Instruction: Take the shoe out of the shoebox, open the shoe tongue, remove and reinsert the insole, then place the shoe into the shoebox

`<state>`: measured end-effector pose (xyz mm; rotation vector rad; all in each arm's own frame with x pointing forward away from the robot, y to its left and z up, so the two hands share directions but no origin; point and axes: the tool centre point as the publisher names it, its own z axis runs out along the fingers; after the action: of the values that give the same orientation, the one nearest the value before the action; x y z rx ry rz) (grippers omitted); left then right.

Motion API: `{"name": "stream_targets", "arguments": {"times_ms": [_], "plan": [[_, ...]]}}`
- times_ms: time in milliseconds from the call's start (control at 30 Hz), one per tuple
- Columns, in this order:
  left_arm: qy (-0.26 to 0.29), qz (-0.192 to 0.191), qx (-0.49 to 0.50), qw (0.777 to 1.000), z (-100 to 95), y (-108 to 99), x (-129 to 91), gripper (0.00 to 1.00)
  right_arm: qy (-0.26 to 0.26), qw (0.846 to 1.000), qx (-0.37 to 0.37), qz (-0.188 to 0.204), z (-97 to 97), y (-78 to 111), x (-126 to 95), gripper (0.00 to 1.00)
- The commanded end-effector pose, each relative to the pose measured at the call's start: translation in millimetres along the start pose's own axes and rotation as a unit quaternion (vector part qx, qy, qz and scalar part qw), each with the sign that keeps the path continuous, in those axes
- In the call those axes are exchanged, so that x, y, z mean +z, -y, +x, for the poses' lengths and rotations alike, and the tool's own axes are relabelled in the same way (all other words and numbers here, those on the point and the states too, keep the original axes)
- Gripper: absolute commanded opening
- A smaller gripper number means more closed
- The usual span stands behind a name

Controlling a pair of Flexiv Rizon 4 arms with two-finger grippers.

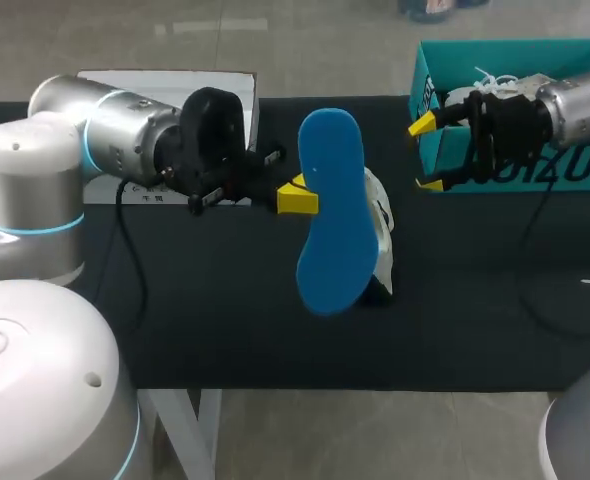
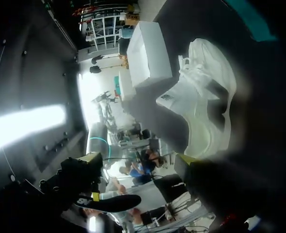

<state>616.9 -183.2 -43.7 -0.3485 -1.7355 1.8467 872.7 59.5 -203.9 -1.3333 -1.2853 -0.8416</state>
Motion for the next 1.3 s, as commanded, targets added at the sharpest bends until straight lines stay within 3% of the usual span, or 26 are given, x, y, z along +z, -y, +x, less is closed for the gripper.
{"name": "stream_targets", "arguments": {"times_ms": [33,100,200,300,433,867,1033,1167,1300], "plan": [[0.005,-0.113,0.138,0.984,-11.4,0,-10,0.00,-0.001,1.000,-0.006,-0.019,7.9,2.6,1,1.00],[0.006,-0.161,0.209,0.965,-24.8,-2,-20,0.00,0.003,1.000,-0.002,-0.031,11.1,3.5,0,1.00],[0.036,-0.197,0.301,0.932,-44.7,2,-33,0.00,-0.002,0.999,0.004,-0.040,14.6,6.3,0,1.00],[0.071,-0.210,0.347,0.911,-59.7,8,-44,0.00,-0.010,0.998,0.017,-0.056,17.6,9.4,-1,1.00],[0.071,-0.210,0.347,0.911,-59.7,8,-44,0.00,-0.037,0.997,0.027,-0.070,22.0,14.3,-2,1.00],[0.081,-0.204,0.351,0.910,-63.3,8,-45,0.00,-0.039,0.996,0.039,-0.073,20.7,24.6,10,1.00],[0.052,-0.259,0.498,0.826,-83.1,3,-54,0.00,-0.053,0.994,0.045,-0.084,28.7,30.0,13,1.00],[-0.010,-0.311,0.612,0.727,-103.3,-7,-67,0.00,-0.059,0.994,0.044,-0.082,39.0,35.8,16,1.00],[-0.067,-0.352,0.674,0.647,-119.1,-15,-79,0.00,-0.066,0.994,0.042,-0.074,47.3,41.1,19,1.00]]}}
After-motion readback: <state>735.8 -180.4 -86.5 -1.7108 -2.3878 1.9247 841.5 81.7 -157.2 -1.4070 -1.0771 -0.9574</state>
